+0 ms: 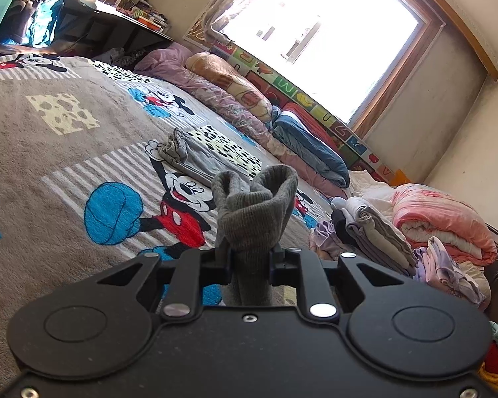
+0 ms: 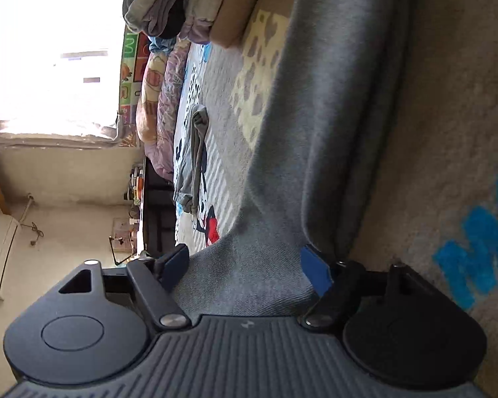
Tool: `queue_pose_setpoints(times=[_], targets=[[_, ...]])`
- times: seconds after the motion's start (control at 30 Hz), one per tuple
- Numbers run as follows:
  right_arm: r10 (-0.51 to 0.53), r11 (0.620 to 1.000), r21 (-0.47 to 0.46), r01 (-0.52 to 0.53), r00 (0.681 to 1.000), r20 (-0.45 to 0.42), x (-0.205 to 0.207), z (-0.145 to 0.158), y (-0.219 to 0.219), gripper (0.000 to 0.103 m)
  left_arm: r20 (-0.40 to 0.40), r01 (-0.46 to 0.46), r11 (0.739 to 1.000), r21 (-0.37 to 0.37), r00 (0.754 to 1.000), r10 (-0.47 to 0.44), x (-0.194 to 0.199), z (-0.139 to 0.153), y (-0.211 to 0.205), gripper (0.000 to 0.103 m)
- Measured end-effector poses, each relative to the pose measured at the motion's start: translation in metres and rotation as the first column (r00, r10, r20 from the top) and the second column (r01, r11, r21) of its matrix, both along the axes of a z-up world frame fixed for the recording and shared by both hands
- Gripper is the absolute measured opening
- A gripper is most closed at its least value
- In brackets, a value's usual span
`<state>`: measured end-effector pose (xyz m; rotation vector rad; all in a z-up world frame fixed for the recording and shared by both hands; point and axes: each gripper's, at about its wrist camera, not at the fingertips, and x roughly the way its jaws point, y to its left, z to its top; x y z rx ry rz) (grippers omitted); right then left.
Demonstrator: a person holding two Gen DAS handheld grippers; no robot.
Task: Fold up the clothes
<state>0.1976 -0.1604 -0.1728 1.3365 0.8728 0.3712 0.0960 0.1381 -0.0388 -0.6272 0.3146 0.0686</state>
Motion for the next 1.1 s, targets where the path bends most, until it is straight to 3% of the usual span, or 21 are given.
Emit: queue_pose_setpoints(times=[0.1,0.17,0.27,0.3,0.4,0.47,0.5,0.53,0.57,0.6,0.63,0.7,0.73,0.9,0.97,1.0,1.03,1.1], targets=[[-0.031,1.000,0.005,0.031,0.999,0.030,-0.007,0.006,-0.003,0.082,0.009,0.009,1.000,0.012,1.000,-0.010,0.000,0.008,-0.002,0.017],[-0.032,0.999,-0.009,0.032,0.998,0.049,-0.006,0.010,-0.004,0.083,0.012,0.017,0.999,0.029,1.000,-0.018,0.001,0.013,-0.007,0.017],[-0.113,0.993,0.041,0.111,0.993,0.046,-0.009,0.007,-0.019,0.087,0.028,0.034,0.996,0.085,0.999,-0.037,0.002,0.025,-0.021,0.017],[-0.117,0.992,0.053,0.114,0.991,0.066,-0.007,0.009,-0.022,0.093,0.033,0.039,0.994,0.099,0.999,-0.043,0.003,0.028,-0.025,0.017],[-0.131,0.985,0.123,0.121,0.988,0.085,-0.001,0.009,-0.030,0.095,0.041,0.047,0.991,0.128,0.998,-0.053,0.009,0.035,-0.038,0.017],[-0.115,0.988,0.106,0.110,0.992,0.043,0.006,0.003,-0.026,0.095,0.035,0.050,0.989,0.140,0.998,-0.055,0.012,0.037,-0.044,0.017],[-0.109,0.991,0.083,0.107,0.994,0.014,0.008,-0.002,-0.024,0.090,0.033,0.051,0.988,0.146,0.998,-0.056,0.013,0.037,-0.045,0.016],[-0.118,0.991,0.066,0.119,0.993,-0.015,0.004,-0.007,-0.027,0.075,0.032,0.051,0.987,0.153,0.998,-0.056,0.014,0.037,-0.045,0.016],[-0.125,0.989,0.076,0.127,0.992,-0.030,-0.001,-0.010,-0.032,0.072,0.030,0.051,0.986,0.160,0.998,-0.056,0.014,0.037,-0.046,0.016],[-0.136,0.988,0.075,0.137,0.990,-0.028,-0.009,-0.007,-0.039,0.074,0.029,0.051,0.985,0.167,0.998,-0.057,0.014,0.037,-0.046,0.016],[-0.147,0.986,0.074,0.148,0.989,-0.025,-0.016,-0.004,-0.046,0.089,0.027,0.050,0.984,0.172,0.998,-0.056,0.014,0.036,-0.045,0.016],[-0.211,0.975,0.075,0.211,0.977,0.002,-0.024,0.007,-0.061,0.100,0.024,0.043,0.986,0.160,0.999,-0.047,0.014,0.033,-0.040,0.016],[-0.242,0.968,0.077,0.241,0.970,0.015,-0.028,0.012,-0.068,0.100,0.022,0.038,0.988,0.150,0.999,-0.042,0.014,0.031,-0.037,0.016],[-0.178,0.982,0.083,0.170,0.979,0.096,0.002,0.030,-0.054,0.099,0.011,0.003,0.994,0.112,1.000,-0.004,0.016,0.018,-0.006,0.016],[-0.156,0.987,-0.009,0.158,0.982,0.107,0.015,0.025,-0.057,0.099,-0.035,-0.031,0.998,0.049,0.999,0.032,0.022,0.001,0.020,0.016],[-0.156,0.985,-0.054,0.162,0.983,0.093,0.020,0.017,-0.062,0.098,-0.057,-0.044,0.999,0.016,0.997,0.045,0.023,-0.010,0.031,0.016],[-0.157,0.982,-0.098,0.165,0.984,0.080,0.024,0.010,-0.068,0.086,-0.074,-0.052,0.998,-0.017,0.996,0.051,0.021,-0.022,0.040,0.017],[-0.169,0.980,-0.089,0.175,0.983,0.075,0.017,0.003,-0.086,0.061,-0.104,-0.065,0.995,-0.080,0.993,0.056,0.015,-0.047,0.054,0.017]])
